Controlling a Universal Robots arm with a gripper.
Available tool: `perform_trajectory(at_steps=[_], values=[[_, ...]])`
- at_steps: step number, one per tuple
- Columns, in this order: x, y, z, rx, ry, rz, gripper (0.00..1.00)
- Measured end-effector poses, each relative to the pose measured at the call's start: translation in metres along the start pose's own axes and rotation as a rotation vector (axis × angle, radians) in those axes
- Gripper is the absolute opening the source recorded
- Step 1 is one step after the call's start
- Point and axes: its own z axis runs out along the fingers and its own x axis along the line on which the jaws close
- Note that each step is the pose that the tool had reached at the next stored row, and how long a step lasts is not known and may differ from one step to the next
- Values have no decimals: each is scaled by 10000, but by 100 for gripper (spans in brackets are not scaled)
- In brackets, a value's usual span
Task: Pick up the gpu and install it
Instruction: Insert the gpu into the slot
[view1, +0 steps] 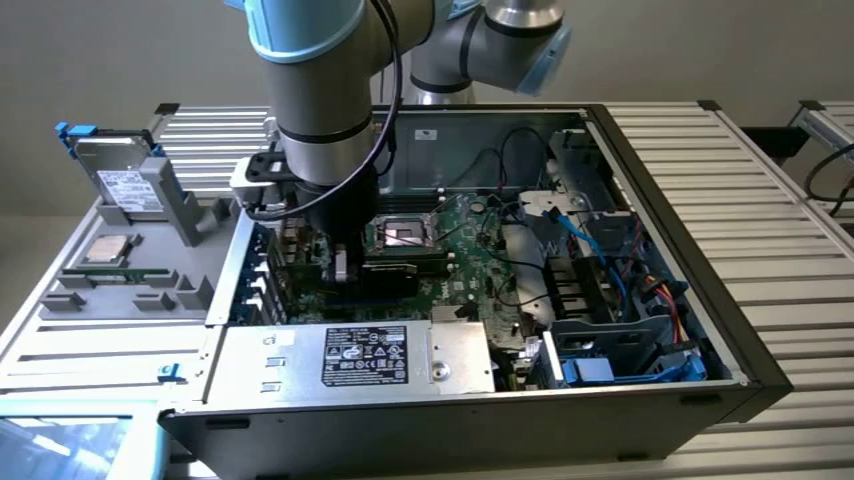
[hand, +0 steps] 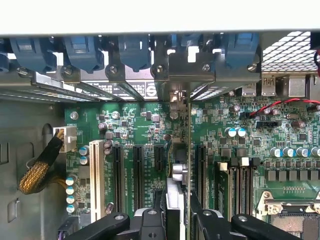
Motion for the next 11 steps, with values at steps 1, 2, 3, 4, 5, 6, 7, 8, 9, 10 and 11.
perform_trajectory(at_steps=[1, 2, 3, 4, 5, 6, 7, 8, 9, 10, 11], values=[[0, 0, 0, 0, 0, 0, 29], [0, 0, 0, -1, 1, 0, 29], [0, 0, 0, -1, 1, 0, 29], [0, 0, 0, 0, 1, 1, 29], [0, 0, 0, -1, 1, 0, 29], [0, 0, 0, -1, 1, 0, 29], [1, 0, 1, 0, 1, 1, 29], [1, 0, 2, -1, 2, 3, 29], [1, 2, 4, 0, 3, 6, 29], [2, 4, 7, 0, 4, 8, 29], [1, 4, 9, 0, 4, 13, 29]])
